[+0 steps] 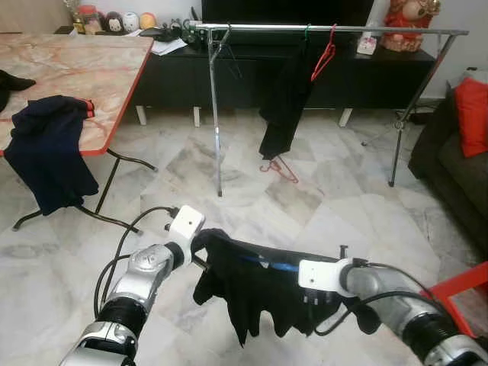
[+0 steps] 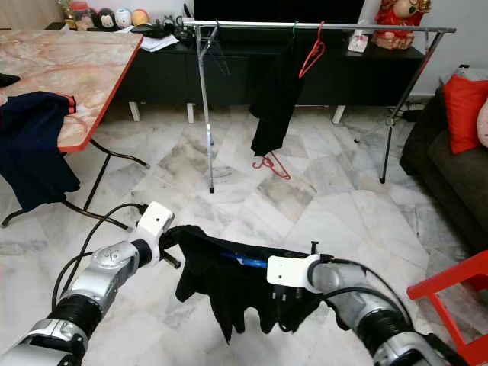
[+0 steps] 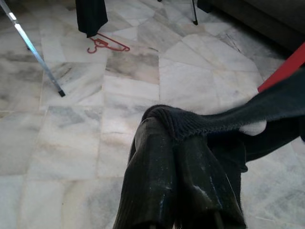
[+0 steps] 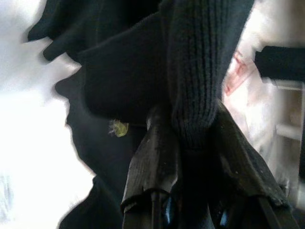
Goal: Hang hanger
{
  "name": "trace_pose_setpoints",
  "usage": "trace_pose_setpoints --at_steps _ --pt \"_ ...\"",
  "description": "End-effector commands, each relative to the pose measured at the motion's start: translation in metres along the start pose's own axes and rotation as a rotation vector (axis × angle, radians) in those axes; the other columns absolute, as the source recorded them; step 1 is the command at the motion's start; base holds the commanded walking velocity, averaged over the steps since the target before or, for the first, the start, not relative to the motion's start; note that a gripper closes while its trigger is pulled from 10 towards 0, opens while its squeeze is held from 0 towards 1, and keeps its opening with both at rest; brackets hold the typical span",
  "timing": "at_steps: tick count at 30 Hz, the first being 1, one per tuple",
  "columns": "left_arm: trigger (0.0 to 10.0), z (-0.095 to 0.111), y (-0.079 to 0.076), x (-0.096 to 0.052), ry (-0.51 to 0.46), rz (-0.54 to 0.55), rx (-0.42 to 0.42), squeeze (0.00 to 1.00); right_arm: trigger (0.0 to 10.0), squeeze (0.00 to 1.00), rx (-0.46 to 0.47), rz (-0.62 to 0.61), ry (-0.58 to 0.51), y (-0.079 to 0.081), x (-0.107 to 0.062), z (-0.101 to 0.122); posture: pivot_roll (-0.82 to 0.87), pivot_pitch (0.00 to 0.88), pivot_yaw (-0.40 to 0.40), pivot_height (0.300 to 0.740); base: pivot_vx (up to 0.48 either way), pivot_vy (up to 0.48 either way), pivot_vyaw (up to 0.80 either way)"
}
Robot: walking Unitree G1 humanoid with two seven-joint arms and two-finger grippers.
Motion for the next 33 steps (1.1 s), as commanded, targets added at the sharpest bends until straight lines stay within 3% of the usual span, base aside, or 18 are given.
trace_pose_setpoints --at_steps 1,13,15,16,17,24,28,33 --pt "10.0 0.005 0.001 -0.001 -0.017 0.007 -0.002 0.0 0.0 0.0 0.104 -0.095 -0.02 -0.024 -0.001 0.004 -0.07 0.0 -0.049 0.74 0.0 0.0 0.0" --pt "10.0 0.012 -0.003 0.0 -0.047 0.013 -0.003 0.0 0.0 0.0 0.332 -0.196 -0.126 -0.031 0.009 0.034 -0.06 0.005 -0.05 0.74 0.0 0.0 0.0" --pt "10.0 0.018 -0.004 0.002 -0.066 0.018 0.002 0.0 0.0 0.0 0.439 -0.212 -0.151 -0.034 0.01 0.039 -0.05 0.003 -0.049 0.74 0.0 0.0 0.0" --pt "10.0 0.018 -0.004 0.002 -0.066 0.018 0.002 0.0 0.0 0.0 0.439 -0.212 -0.151 -0.034 0.01 0.039 -0.05 0.003 -0.049 0.74 0.0 0.0 0.0" --pt "10.0 0.028 -0.01 0.003 -0.106 -0.001 -0.004 0.0 0.0 0.0 0.564 -0.248 -0.208 -0.04 0.01 0.046 -0.05 0.004 -0.049 0.74 0.0 0.0 0.0" --pt "10.0 0.042 -0.028 0.003 -0.182 -0.088 0.005 0.0 0.0 0.0 0.846 -0.393 -0.38 -0.073 -0.002 0.059 -0.04 0.003 -0.043 0.74 0.0 0.0 0.0" --pt "10.0 0.048 -0.033 0.002 -0.212 -0.117 0.009 0.0 0.0 0.0 0.857 -0.403 -0.396 -0.076 -0.003 0.061 -0.04 0.005 -0.033 0.74 0.0 0.0 0.0" --pt "10.0 0.072 -0.041 -0.002 -0.307 -0.161 -0.004 0.0 0.0 0.0 0.882 -0.424 -0.382 -0.072 -0.001 0.056 -0.04 0.003 -0.028 0.74 0.0 0.0 0.0"
Point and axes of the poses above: a point about 5 cm out from each wrist's last joint towards the gripper, its own x axis pointing out of the wrist towards the gripper, its own z axis along the axis of the wrist's last joint, y = z × x, the point moved 5 cm from there along x, pointing out of the wrist towards the gripper, and after that the axes turned 13 degrees about x, right-handed, at the moved point
